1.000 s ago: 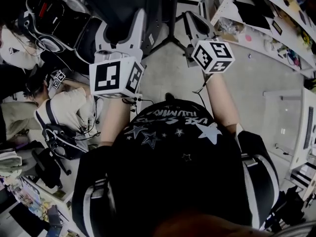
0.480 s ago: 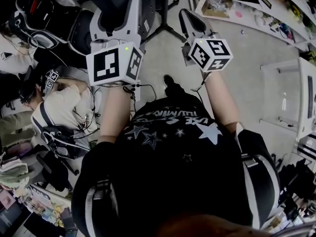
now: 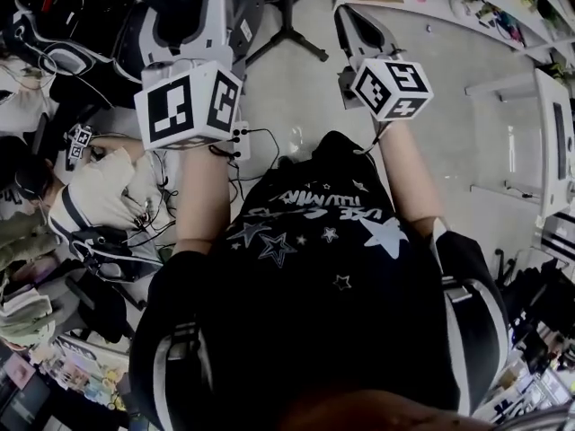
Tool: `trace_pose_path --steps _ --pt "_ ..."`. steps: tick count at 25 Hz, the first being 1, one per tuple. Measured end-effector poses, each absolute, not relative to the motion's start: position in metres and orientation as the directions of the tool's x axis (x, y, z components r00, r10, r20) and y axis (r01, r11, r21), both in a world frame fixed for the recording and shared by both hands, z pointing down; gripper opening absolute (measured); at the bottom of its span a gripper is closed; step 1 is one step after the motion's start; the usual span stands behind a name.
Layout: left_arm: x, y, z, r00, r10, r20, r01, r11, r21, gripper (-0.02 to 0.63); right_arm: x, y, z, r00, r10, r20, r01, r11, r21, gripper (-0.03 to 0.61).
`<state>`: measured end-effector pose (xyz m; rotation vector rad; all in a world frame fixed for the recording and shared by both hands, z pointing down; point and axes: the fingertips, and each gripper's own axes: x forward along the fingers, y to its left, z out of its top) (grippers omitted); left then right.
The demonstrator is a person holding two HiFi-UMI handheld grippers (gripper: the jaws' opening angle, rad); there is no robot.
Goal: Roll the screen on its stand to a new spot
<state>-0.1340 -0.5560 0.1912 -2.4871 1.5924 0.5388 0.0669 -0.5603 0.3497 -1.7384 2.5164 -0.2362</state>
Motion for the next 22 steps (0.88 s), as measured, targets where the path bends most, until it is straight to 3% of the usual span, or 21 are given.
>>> trace_pose_path --steps 9,22 --pt "-0.144 -0.53 0.194 0.346 -0.869 -0.354 -0.921 -0.387 0.049 0.213 0.048 -0.544 0.342 -0.43 -0.903 -0.002 -0.889 0.424 -0.17 0.008" --pt "-0.118 -0.496 0.194 0.295 -0.89 -0.348 -0.942 -0.332 0.053 0.21 0.084 -0.489 0.34 -0.48 -0.877 0.001 -0.862 0.472 -0.182 0.008"
